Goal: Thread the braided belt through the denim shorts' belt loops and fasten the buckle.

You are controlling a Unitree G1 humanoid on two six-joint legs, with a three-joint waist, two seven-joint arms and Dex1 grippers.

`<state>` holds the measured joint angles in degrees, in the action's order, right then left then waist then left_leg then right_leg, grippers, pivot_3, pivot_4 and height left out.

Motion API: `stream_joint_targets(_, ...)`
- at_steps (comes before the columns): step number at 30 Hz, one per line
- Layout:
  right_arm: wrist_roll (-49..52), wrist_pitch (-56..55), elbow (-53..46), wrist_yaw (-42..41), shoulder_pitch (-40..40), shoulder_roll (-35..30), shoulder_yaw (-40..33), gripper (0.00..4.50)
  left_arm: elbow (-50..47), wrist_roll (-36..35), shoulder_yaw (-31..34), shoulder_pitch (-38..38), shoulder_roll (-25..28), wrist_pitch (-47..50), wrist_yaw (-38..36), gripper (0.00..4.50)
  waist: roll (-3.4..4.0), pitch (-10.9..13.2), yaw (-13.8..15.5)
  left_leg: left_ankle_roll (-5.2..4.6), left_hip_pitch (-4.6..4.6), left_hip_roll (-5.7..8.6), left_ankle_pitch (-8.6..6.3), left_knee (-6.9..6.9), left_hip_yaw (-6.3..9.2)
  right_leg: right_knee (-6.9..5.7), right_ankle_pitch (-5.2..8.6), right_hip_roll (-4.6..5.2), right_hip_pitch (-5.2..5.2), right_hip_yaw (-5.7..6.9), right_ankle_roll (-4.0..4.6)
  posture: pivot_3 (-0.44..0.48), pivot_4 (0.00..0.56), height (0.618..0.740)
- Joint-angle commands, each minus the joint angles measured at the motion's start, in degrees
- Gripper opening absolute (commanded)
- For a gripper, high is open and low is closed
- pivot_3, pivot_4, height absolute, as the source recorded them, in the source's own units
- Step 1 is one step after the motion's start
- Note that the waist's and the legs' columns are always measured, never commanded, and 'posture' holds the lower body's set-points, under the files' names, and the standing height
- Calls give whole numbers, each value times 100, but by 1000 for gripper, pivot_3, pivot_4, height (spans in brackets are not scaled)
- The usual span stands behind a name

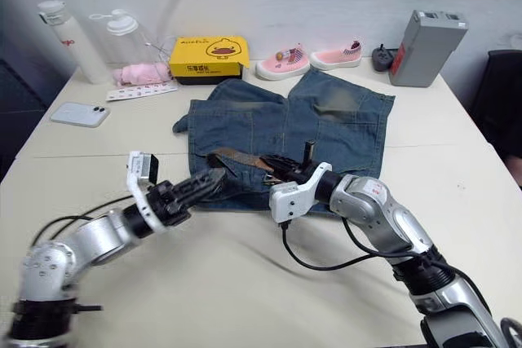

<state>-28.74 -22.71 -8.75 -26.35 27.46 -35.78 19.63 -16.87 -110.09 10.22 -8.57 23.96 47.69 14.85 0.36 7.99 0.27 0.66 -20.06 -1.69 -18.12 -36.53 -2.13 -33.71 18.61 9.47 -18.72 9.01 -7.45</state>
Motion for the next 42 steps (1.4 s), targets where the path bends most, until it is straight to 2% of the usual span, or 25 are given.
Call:
stream_joint_targets(1, -190, -328, -10, 188, 74, -66, -169, 0, -176, -291, 311, -273, -824, -348, 1277, 2862, -15, -2, 9, -2, -2, 12, -1, -6, 0, 14, 0, -5, 10, 5, 0, 0, 150, 683)
stream_joint_targets(4, -258, -421, 31, 233, 41, -78, -193, 0, -279, -291, 487, -465, -1387, -495, 1957, 2862, -15, -3, 24, -2, -6, 15, -1, -22, -1, 21, 0, -16, 17, 9, 0, 0, 150, 683)
stream_joint_targets(7, -262, -463, 20, 240, 29, -79, -221, 0, -213, -291, 573, -528, -1602, -595, 2463, 2862, -7, -8, 29, -2, -7, 11, -1, -28, -6, 29, 0, -24, 23, 8, 0, 0, 150, 683)
stream_joint_targets(13, -266, -511, -10, 225, -32, -89, -241, 0, -164, -291, 887, -625, -1953, -490, 2742, 2862, -6, -7, 95, -1, -13, 4, -1, -38, -16, 39, 1, -35, 23, 7, 1, 0, 150, 683)
stream_joint_targets(16, -221, -521, -37, 194, -26, -77, -261, 0, -97, -291, 1027, -573, -2117, -430, 2833, 2021, -7, -7, 111, -1, -16, 5, -1, -40, -18, 42, 1, -35, 23, 6, 2, 0, 150, 683)
stream_joint_targets(20, -173, -532, -45, 176, -38, -84, -281, 0, -31, -291, 1120, -620, -2223, -269, 2789, 256, -7, -7, 119, -1, -19, 6, -1, -40, -21, 47, 1, -35, 25, 9, 2, 0, 150, 683)
stream_joint_targets(21, -164, -534, -47, 172, -42, -88, -286, 0, -15, -291, 1133, -627, -2237, -227, 2774, 123, -7, -7, 118, -1, -19, 6, -1, -40, -21, 48, 1, -35, 24, 9, 2, 0, 150, 683)
stream_joint_targets(29, 156, -132, -124, -118, -142, 3, -357, 0, 94, -291, 1135, -716, -2202, -125, 2614, 123, -8, -6, 120, -1, -20, 5, -1, -38, -22, 50, 1, -37, 24, 11, 2, 0, 150, 683)
stream_joint_targets(31, 370, 161, -186, -245, -191, 77, -430, 913, 91, -291, 1144, -736, -2185, -114, 2513, 0, -8, -6, 123, -1, -21, 5, -1, -38, -22, 51, 1, -37, 25, 13, 2, 0, 150, 683)
stream_joint_targets(33, 676, 685, -258, -412, -281, 219, -561, 1535, 72, -291, 1152, -739, -2104, -163, 2445, 0, -8, -6, 121, -1, -21, 5, -1, -38, -22, 52, 1, -37, 25, 12, 2, 0, 150, 683)
stream_joint_targets(35, 994, 1429, -355, -545, -416, 376, -785, 2664, -10, -291, 1254, -752, -1973, -410, 2376, 0, -9, -5, 121, 0, -21, 3, -2, -37, -21, 52, 1, -41, 26, 14, 2, 0, 150, 683)
stream_joint_targets(36, 1178, 1779, -411, -612, -488, 447, -903, 2840, -24, -291, 1289, -739, -1831, -485, 2314, 0, -9, -5, 122, 0, -22, 2, -2, -37, -21, 53, 1, -41, 25, 14, 2, 0, 150, 683)
stream_joint_targets(40, 1731, 2686, -725, -925, -873, 446, -1294, 4430, 65, 387, 1354, -584, -1200, -525, 1824, 0, 4, -5, 121, 1, -23, -1, -2, -32, -19, 54, 2, -45, 23, 14, 4, 0, 150, 683)
stream_joint_targets(42, 1922, 3008, -907, -966, -1035, 454, -1462, 4430, 187, 540, 1401, -551, -1121, -791, 1683, 0, 12, -6, 124, 2, -23, 0, -4, -27, -20, 57, 2, -47, 22, 13, 5, 0, 150, 683)
